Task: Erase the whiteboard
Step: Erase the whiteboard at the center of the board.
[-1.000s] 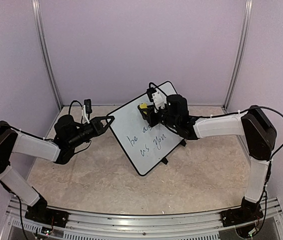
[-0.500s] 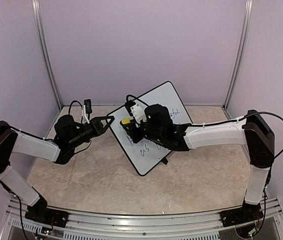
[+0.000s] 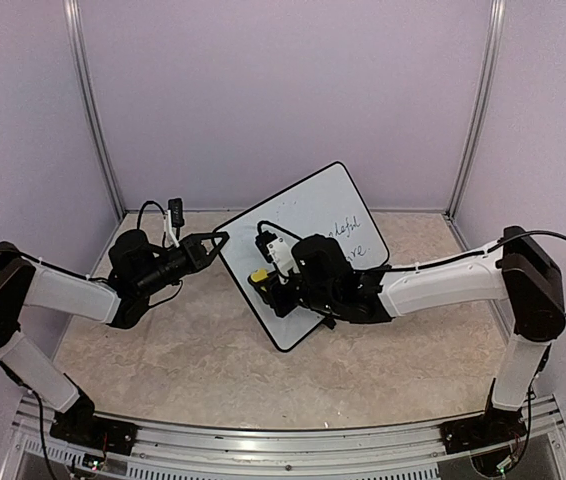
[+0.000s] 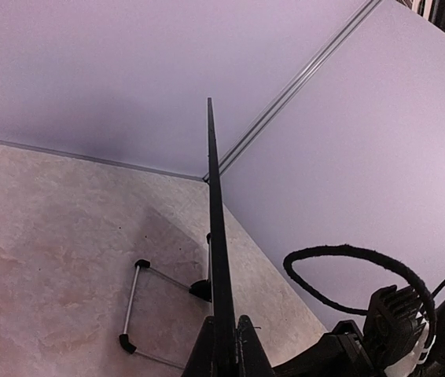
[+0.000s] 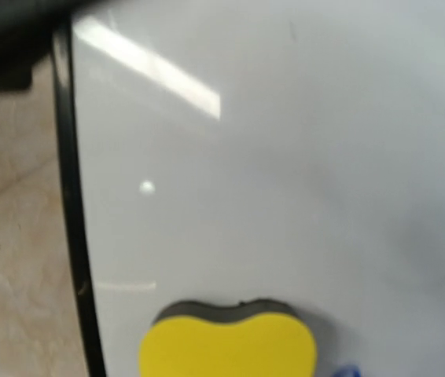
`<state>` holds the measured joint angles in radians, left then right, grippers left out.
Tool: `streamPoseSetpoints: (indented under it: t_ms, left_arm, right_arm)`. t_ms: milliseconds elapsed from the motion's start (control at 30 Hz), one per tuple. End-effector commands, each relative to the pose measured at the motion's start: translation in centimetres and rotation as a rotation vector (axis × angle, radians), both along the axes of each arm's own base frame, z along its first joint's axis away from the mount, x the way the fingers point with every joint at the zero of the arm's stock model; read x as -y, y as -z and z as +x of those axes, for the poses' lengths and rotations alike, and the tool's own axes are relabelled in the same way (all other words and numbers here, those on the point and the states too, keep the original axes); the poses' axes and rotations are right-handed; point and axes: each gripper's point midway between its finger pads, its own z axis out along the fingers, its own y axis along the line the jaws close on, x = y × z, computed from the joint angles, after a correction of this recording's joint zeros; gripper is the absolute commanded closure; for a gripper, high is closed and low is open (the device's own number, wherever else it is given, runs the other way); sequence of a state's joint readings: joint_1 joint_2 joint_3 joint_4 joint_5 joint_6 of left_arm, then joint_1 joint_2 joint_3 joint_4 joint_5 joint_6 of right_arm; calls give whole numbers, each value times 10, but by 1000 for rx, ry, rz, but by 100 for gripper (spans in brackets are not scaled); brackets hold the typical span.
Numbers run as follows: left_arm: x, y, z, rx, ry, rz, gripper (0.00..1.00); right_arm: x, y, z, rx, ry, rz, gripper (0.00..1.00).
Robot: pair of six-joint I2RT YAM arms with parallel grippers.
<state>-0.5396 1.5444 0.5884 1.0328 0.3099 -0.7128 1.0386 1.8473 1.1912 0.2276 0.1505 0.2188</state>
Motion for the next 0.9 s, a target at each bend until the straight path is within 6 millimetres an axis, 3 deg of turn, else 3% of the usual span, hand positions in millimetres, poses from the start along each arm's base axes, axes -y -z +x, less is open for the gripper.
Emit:
streamPoseSetpoints:
  t_ms: [0, 167, 433, 567, 733, 867]
  left_arm:
    - [20, -39, -33, 155, 143, -39, 100]
    - [21, -38, -33, 153, 145, -37, 100]
    - [23, -37, -33, 152, 148, -37, 100]
    - [23, -37, -34, 153, 148, -34, 100]
    - [22, -37, -33, 154, 144, -33, 100]
    - [23, -36, -32, 150, 148, -36, 100]
  right_arm:
    - [24, 50, -18, -109, 3, -111, 100]
    - [33, 57, -17, -96, 57, -126, 100]
    - [25, 21, 20, 70, 170, -150, 100]
    - [20, 15, 30, 109, 190, -177, 100]
    - [18, 25, 23, 91, 161, -184, 100]
    - [18, 39, 1, 74, 104, -203, 100]
